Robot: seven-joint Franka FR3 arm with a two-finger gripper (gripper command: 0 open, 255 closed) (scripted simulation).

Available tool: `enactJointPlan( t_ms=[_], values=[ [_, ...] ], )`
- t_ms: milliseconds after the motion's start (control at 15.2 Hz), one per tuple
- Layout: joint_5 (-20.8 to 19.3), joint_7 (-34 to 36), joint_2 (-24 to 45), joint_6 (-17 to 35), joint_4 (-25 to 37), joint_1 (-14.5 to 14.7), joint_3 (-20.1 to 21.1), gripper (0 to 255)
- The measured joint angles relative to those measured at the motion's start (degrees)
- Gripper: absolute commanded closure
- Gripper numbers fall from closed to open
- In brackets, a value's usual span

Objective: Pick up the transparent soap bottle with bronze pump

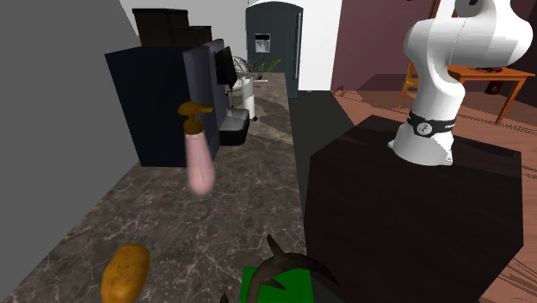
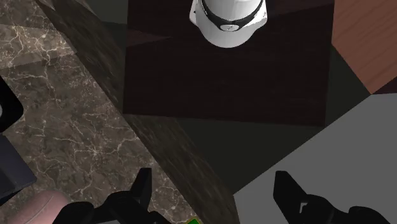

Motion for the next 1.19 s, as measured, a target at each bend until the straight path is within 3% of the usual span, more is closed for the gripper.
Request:
enactJointPlan(
  t_ms=[462, 1188],
  values=[
    [-2.69, -3.56, 5.74, 6.16, 0.56, -2.23, -4.9, 0],
    [-4.3, -12.26, 25.0, 19.28, 8.91, -5.92, -15.44, 0]
  ],
)
